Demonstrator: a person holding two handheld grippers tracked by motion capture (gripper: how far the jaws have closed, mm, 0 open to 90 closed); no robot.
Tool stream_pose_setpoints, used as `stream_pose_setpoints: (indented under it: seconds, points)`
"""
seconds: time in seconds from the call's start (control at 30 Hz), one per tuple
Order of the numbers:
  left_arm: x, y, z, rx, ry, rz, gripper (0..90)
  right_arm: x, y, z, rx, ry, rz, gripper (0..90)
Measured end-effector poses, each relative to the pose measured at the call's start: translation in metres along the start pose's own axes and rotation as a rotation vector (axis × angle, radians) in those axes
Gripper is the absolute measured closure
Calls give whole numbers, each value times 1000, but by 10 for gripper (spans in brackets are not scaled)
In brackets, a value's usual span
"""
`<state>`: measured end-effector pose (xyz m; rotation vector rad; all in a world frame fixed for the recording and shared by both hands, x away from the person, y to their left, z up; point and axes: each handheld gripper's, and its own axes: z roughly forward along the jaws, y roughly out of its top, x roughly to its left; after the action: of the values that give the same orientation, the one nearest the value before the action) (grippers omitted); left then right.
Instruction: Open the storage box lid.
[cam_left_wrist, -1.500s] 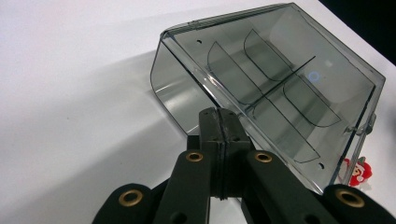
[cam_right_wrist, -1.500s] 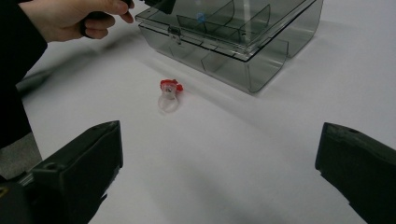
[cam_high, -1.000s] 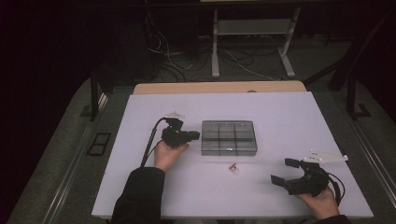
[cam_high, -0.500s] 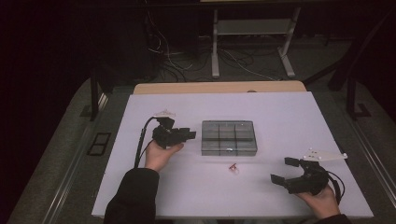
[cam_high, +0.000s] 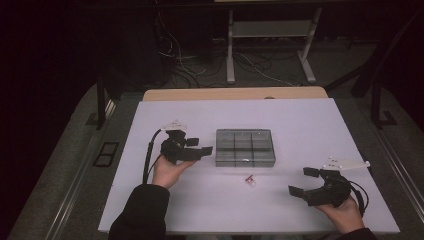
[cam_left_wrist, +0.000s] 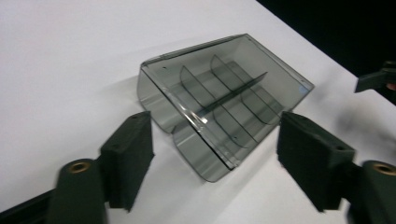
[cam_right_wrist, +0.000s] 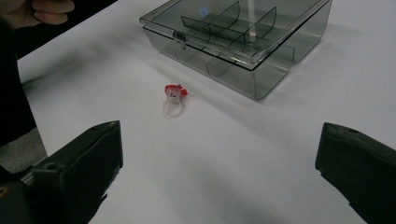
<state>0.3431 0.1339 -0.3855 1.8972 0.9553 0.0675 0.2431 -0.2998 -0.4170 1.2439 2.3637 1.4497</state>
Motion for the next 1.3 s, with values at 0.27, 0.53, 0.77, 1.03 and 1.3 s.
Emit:
stream_pose_setpoints:
  seconds: [0.27, 0.53, 0.77, 1.03, 1.3]
  points:
    - [-9, -8, 1, 19, -11, 15, 52, 2, 8, 4, 13, 7, -14, 7]
    - [-16, -18, 7, 52, -21, 69, 0, 2, 13, 8, 27, 7, -14, 7]
    - [-20, -28, 15, 86, -27, 111, 0, -2, 15, 12, 32, -1, -13, 6]
    - [-26, -34, 24, 142, -34, 176, 0, -2, 24, 19, 59, -3, -31, 6]
    - [-24, -34, 29, 126, -35, 195, 157, -3, 37, 22, 67, -3, -54, 7]
